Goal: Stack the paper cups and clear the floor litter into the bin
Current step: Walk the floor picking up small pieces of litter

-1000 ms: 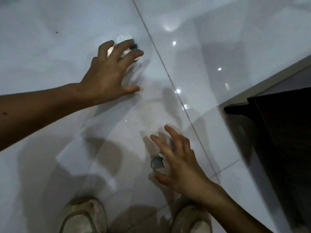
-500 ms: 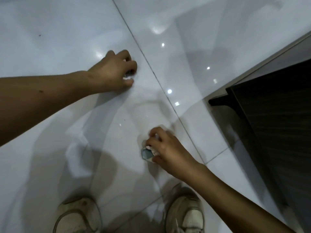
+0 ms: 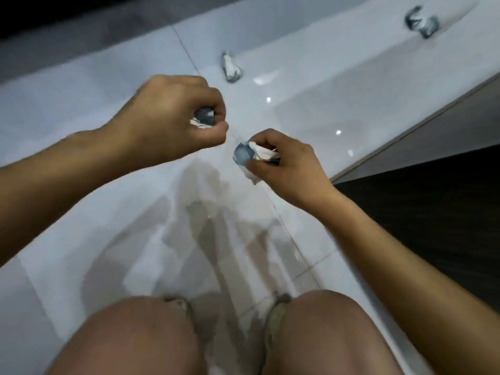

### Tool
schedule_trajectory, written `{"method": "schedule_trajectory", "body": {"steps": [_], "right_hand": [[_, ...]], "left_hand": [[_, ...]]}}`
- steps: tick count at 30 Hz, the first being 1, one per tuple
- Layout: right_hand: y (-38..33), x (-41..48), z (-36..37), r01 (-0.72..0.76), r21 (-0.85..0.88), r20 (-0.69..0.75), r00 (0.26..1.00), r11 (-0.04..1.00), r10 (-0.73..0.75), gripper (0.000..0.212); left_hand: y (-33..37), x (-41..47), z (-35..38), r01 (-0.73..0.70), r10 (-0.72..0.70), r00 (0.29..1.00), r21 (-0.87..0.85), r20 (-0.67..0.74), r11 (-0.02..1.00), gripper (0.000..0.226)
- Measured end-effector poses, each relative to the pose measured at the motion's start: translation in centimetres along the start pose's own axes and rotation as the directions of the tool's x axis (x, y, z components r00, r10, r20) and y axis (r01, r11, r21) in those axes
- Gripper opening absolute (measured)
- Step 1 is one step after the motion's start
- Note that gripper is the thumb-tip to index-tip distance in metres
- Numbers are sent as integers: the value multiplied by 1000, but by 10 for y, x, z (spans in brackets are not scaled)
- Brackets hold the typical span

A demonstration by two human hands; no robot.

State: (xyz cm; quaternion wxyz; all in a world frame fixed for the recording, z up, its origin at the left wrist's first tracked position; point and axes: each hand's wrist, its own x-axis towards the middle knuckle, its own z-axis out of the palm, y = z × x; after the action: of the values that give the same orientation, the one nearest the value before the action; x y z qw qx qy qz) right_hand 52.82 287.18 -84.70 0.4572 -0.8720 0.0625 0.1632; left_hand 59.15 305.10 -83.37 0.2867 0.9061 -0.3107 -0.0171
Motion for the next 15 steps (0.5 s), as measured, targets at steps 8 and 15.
{"method": "schedule_trajectory", "body": {"steps": [8,15], "right_hand": [[-233,-133,-177,-14,56,-53,998,998,17,7],[-371,-251,-291,-51,98,-233,970,994,73,11]], "left_hand": [[183,3,-276,38,-38,999,-62,9,997,8],[323,38,-428,-44,49,998,-129,37,991,25]]}}
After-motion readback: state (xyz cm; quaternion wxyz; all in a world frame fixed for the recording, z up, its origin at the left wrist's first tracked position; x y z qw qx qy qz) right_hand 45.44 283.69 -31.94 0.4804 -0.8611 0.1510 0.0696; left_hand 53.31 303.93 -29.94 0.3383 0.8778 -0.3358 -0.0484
